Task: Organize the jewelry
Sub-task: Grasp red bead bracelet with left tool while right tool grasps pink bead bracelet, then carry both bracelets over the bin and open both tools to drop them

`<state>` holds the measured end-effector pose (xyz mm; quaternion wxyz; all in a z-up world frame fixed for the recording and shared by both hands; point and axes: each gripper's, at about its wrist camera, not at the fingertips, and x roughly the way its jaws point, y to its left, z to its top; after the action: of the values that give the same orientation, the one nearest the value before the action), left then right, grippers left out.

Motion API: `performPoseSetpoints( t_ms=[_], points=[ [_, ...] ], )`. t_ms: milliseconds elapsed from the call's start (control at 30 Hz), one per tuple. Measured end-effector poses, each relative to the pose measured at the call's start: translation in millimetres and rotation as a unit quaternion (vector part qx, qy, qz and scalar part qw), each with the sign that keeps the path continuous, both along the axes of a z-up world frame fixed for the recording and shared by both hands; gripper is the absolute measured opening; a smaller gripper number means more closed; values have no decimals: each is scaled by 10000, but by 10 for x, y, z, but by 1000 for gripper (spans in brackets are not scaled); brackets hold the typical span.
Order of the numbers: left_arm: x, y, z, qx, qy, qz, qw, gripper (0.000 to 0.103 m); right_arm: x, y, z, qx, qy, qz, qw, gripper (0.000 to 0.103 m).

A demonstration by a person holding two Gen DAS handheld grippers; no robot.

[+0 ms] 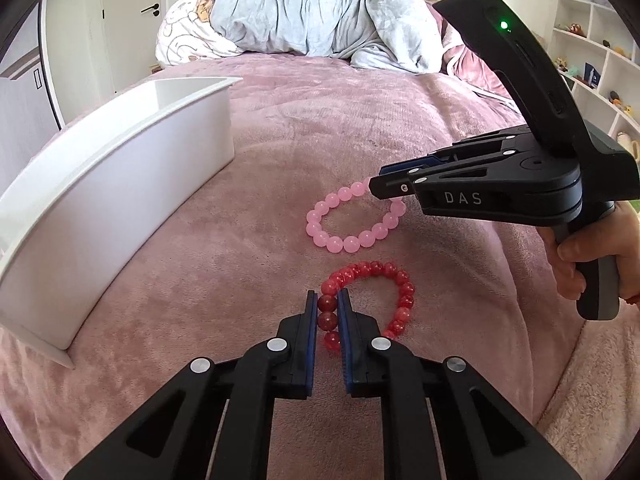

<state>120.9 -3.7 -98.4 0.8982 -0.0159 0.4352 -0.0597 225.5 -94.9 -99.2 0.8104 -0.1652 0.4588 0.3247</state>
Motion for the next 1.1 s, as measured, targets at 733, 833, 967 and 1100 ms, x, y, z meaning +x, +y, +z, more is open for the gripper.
performPoseSetpoints(
  t_ms=[733,833,967,1100],
  points=[
    [-506,801,632,-302,-765,609,9948,15,-100,218,752,1080,-14,-326,9936,12],
    [-551,1023,805,-349,-943,714,9924,15,-82,340,916,1277,-10,-286,9914,12],
    [-597,1287,1038,-329,-1144,768,9899,15,-43,545,1184,1509,-64,-189,9883,12],
    [-539,1568,1209,-318,-1166,829,9892,15,-12,799,1463,1541,-281,-10,9877,12]
  ],
)
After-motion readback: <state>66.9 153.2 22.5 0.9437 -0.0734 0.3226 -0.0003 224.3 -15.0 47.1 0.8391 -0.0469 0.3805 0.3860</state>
